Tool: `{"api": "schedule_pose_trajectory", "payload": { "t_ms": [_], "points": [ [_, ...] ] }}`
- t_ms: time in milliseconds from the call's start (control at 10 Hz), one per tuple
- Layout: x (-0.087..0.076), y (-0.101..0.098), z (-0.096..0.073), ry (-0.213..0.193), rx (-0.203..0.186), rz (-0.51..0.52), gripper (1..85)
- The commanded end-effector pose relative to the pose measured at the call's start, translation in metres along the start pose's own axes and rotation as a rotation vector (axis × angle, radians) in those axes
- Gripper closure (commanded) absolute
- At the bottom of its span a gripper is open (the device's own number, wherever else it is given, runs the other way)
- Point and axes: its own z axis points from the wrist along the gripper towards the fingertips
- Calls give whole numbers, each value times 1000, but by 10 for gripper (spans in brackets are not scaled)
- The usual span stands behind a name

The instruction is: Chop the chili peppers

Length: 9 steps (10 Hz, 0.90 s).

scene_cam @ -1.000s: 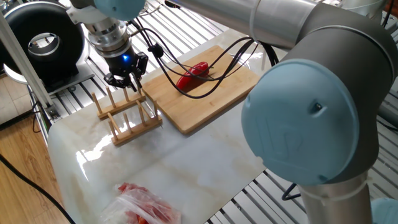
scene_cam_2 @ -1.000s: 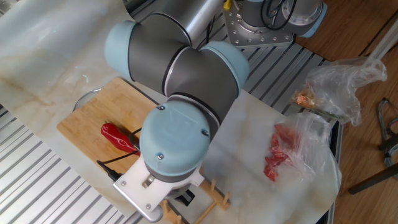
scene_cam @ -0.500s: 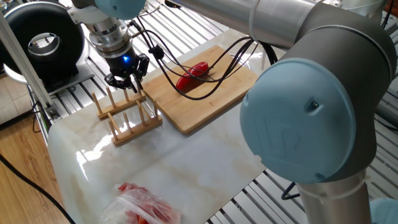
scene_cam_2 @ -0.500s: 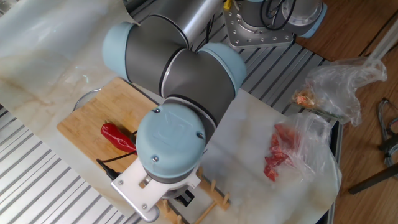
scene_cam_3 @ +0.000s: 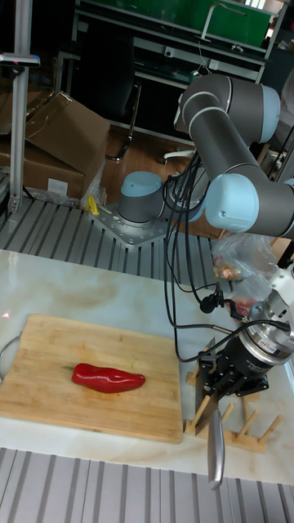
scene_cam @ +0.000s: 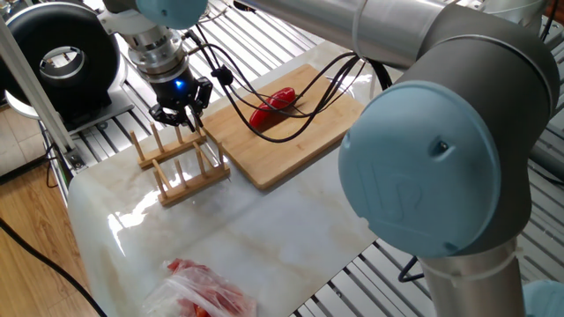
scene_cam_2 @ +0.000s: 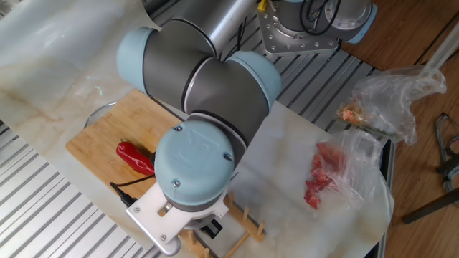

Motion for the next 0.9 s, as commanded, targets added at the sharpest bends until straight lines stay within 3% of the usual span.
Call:
{"api": "schedule_pose_trajectory", "payload": {
  "t_ms": [0, 800],
  "points": [
    [-4, 4, -1, -7, -21, 24, 637],
    [4, 6, 2, 18, -18, 43, 663]
  ]
}}
